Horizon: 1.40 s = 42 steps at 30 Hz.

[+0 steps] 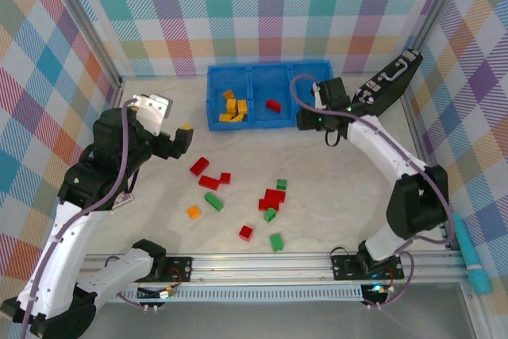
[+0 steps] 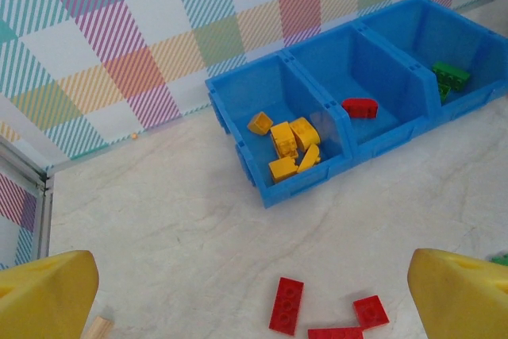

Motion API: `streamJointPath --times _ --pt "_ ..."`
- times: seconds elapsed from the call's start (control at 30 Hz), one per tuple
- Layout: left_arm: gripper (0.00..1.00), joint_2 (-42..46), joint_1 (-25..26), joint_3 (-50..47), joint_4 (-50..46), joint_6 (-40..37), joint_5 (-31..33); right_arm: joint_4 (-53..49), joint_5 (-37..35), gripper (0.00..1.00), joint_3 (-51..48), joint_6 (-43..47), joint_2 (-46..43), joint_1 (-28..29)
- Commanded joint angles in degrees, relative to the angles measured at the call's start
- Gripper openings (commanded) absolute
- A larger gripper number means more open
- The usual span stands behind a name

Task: Sort the legos into containers by color
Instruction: Pick up the lego from the center of the table.

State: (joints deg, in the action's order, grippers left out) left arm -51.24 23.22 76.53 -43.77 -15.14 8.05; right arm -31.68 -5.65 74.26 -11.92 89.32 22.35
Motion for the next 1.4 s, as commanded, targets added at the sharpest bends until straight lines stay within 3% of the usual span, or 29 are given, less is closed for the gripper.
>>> streamJointPath --times 0.0,0.27,0.5,0.8,1.37 --pt "1.0 1.19 0.51 -0.46 0.9 -1.38 0.03 -0.56 4.65 0.72 -7.46 -9.75 -2.24 4.39" --pt "1.0 3.04 0.92 -1.99 1.58 -1.15 -1.85 4.9 6.98 0.74 -17.3 -26.66 -2.16 12.67" --pt "1.0 4.03 2.82 -2.28 2.15 -0.95 -1.7 0.19 7.61 0.76 -12.79 -27.3 6.08 17.02" --pt "1.0 7.02 4.97 -4.15 3.19 -1.78 -0.57 -5.51 1.01 0.72 -10.4 -29.88 11.04 18.25" --pt "1.0 6.64 6.13 -3.1 2.11 -2.88 1.46 -6.91 -1.98 0.32 -9.9 -26.09 13.75 18.68"
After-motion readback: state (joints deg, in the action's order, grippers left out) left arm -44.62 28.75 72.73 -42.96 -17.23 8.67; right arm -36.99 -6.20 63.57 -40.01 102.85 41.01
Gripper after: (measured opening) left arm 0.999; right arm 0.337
